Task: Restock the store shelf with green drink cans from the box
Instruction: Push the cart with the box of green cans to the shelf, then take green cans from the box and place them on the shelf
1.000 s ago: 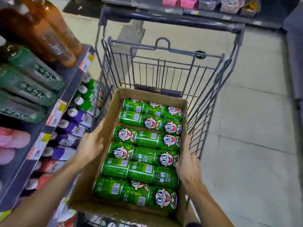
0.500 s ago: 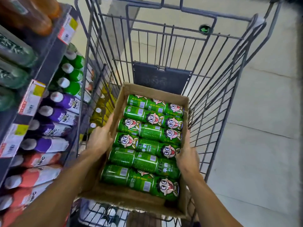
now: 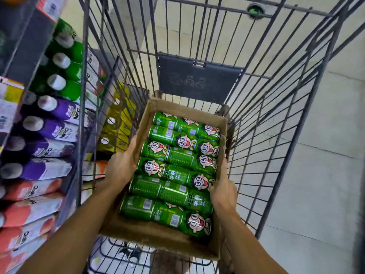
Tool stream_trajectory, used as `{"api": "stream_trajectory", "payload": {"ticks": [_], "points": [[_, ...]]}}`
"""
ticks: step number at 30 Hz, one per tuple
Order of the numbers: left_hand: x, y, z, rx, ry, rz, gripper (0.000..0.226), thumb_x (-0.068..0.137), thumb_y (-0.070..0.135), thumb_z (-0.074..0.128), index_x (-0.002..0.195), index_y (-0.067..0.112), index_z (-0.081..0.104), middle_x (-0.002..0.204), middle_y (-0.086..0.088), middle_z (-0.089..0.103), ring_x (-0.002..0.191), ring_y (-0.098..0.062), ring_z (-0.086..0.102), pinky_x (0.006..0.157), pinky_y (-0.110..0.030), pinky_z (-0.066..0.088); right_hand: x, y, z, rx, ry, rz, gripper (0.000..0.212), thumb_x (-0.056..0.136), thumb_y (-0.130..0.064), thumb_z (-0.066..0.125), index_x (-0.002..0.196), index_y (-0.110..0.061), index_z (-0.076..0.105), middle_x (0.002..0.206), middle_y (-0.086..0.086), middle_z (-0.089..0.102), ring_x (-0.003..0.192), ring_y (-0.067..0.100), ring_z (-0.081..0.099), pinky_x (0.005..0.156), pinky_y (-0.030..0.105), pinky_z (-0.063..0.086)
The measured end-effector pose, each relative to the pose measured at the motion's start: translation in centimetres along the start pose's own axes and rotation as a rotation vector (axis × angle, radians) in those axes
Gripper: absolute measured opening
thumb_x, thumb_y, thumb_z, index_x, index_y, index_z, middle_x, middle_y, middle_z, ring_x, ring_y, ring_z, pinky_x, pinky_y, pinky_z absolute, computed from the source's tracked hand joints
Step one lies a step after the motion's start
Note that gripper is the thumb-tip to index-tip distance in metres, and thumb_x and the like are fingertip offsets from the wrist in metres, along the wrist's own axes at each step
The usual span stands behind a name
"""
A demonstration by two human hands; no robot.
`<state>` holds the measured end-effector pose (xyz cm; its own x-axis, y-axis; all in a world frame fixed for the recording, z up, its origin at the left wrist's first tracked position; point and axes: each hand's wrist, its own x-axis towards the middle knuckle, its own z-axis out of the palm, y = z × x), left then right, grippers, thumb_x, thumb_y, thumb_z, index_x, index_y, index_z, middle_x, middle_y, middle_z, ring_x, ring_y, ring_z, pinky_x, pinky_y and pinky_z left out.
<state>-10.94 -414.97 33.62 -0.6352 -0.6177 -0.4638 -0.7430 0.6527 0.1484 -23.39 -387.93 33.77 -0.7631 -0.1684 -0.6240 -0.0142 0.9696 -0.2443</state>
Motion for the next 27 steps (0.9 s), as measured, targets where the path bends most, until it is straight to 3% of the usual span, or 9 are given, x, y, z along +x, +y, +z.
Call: {"api": "stream_trajectory", "payload": {"ticks": [4,8,12,16,19,21,24,27], "points": [[0.0,0.1,1.7,-0.005,0.014,0.011,0.093,0.084,0.005,0.063,0.156,0.028,0.007,0.073,-0.023,0.065,0.065,-0.04,0.062,0.055,-0.039,0.042,-0.1,0.6,0.3,0.073,-0.006,0.027,0.099,0.089,-0.007,0.055,0.152,-0.043,-0.013,0.075,0.007,0.054,0.068,0.025,0.05,0.063,0.034,0.039],[-0.3,0.4,3.2,-0.018,0.025,-0.019,0.095,0.085,0.005,0.062,0.155,0.033,0.004,0.069,-0.021,0.063,0.062,-0.037,0.06,0.057,-0.044,0.049,-0.3,1.6,0.6,0.082,-0.005,-0.007,0.096,0.091,-0.005,0.053,0.155,-0.037,-0.011,0.066,0.0,0.044,0.063,0.019,0.045,0.062,0.032,0.037],[-0.3,0.8,4.0,-0.057,0.044,-0.061,0.096,0.085,0.004,0.06,0.154,0.037,0.002,0.072,-0.021,0.064,0.064,-0.038,0.06,0.059,-0.044,0.049,-0.1,2.2,1.2,0.132,-0.006,0.01,0.103,0.089,0.0,0.053,0.151,-0.043,-0.017,0.071,0.005,0.05,0.068,0.021,0.051,0.063,0.035,0.043],[-1.2,0.1,6.2,-0.106,-0.028,-0.087,0.113,0.081,0.0,0.059,0.146,0.049,-0.019,0.069,-0.02,0.06,0.059,-0.035,0.056,0.055,-0.045,0.051,-0.1,2.8,1.7,0.115,-0.026,0.025,0.102,0.09,-0.002,0.051,0.15,-0.045,-0.02,0.072,0.007,0.053,0.073,0.027,0.053,0.063,0.035,0.043],[-1.4,-0.3,6.8,-0.097,-0.013,-0.086,0.107,0.081,-0.001,0.057,0.149,0.045,-0.012,0.066,-0.021,0.056,0.057,-0.035,0.054,0.052,-0.042,0.044,0.1,3.2,2.3,0.108,-0.012,0.035,0.104,0.088,0.001,0.049,0.148,-0.049,-0.02,0.073,0.009,0.056,0.072,0.028,0.056,0.063,0.036,0.045],[-1.3,-0.3,6.7,-0.075,-0.02,-0.073,0.103,0.082,-0.001,0.056,0.152,0.04,-0.007,0.065,-0.022,0.056,0.055,-0.036,0.054,0.05,-0.041,0.043,0.2,3.4,2.5,0.113,-0.005,0.031,0.105,0.087,0.001,0.048,0.147,-0.051,-0.02,0.077,0.011,0.059,0.072,0.029,0.058,0.063,0.037,0.048],[-1.4,0.5,6.0,-0.033,-0.079,-0.118,0.106,0.083,0.0,0.058,0.152,0.035,-0.016,0.066,-0.018,0.059,0.054,-0.032,0.054,0.051,-0.042,0.046,0.2,3.4,2.4,0.08,-0.045,0.04,0.102,0.088,0.001,0.046,0.147,-0.046,-0.023,0.086,0.012,0.06,0.077,0.029,0.057,0.068,0.039,0.048],[-2.2,1.8,4.8,-0.051,-0.159,-0.168,0.104,0.085,0.003,0.059,0.152,0.028,-0.017,0.084,-0.019,0.064,0.063,-0.03,0.052,0.056,-0.04,0.044,0.1,2.7,1.9,-0.022,-0.099,0.011,0.104,0.088,-0.005,0.056,0.152,-0.03,-0.023,0.113,0.018,0.059,0.096,0.032,0.056,0.076,0.04,0.047]]}}
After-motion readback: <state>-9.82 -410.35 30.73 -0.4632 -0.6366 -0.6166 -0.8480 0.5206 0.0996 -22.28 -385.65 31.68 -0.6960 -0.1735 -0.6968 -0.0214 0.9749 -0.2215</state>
